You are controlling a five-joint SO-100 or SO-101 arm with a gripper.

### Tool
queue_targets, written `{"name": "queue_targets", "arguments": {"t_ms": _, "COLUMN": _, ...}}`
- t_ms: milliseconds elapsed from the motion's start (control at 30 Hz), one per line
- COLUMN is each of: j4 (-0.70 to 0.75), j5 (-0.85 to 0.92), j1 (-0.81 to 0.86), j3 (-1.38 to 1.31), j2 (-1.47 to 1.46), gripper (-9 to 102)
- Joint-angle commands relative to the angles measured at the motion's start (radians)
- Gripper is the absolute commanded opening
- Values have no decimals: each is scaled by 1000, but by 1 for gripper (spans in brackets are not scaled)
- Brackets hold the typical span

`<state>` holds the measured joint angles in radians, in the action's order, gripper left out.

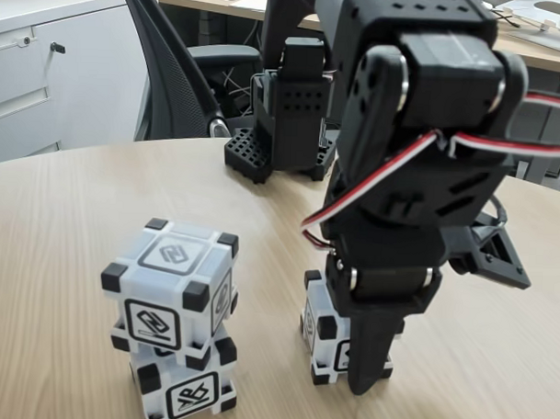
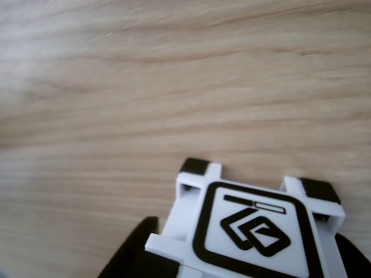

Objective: Stack cubes from left to right.

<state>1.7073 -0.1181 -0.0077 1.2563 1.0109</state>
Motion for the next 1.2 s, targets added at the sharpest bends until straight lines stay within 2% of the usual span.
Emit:
{"name": "queue_targets", "arguments": {"t_ms": 0, "j4": 3, "j5": 20, "j1": 8, "j3": -29, "j2": 3, "gripper": 28}}
{"name": "queue_targets", "arguments": {"t_ms": 200, "j4": 3, "j5": 34, "j1": 5, "j3": -32, "j2": 3, "gripper": 10}}
{"name": "queue_targets", "arguments": {"t_ms": 333, "j4": 5, "j5": 37, "j1": -3, "j3": -29, "j2": 18, "gripper": 6}}
{"name": "queue_targets", "arguments": {"t_ms": 533, "j4": 11, "j5": 40, "j1": -8, "j3": -32, "j2": 40, "gripper": 5}}
{"name": "queue_targets", "arguments": {"t_ms": 933, "j4": 11, "j5": 35, "j1": -8, "j3": -17, "j2": 402, "gripper": 4}}
{"name": "queue_targets", "arguments": {"t_ms": 1167, "j4": 18, "j5": -8, "j1": 8, "j3": -15, "j2": 499, "gripper": 3}}
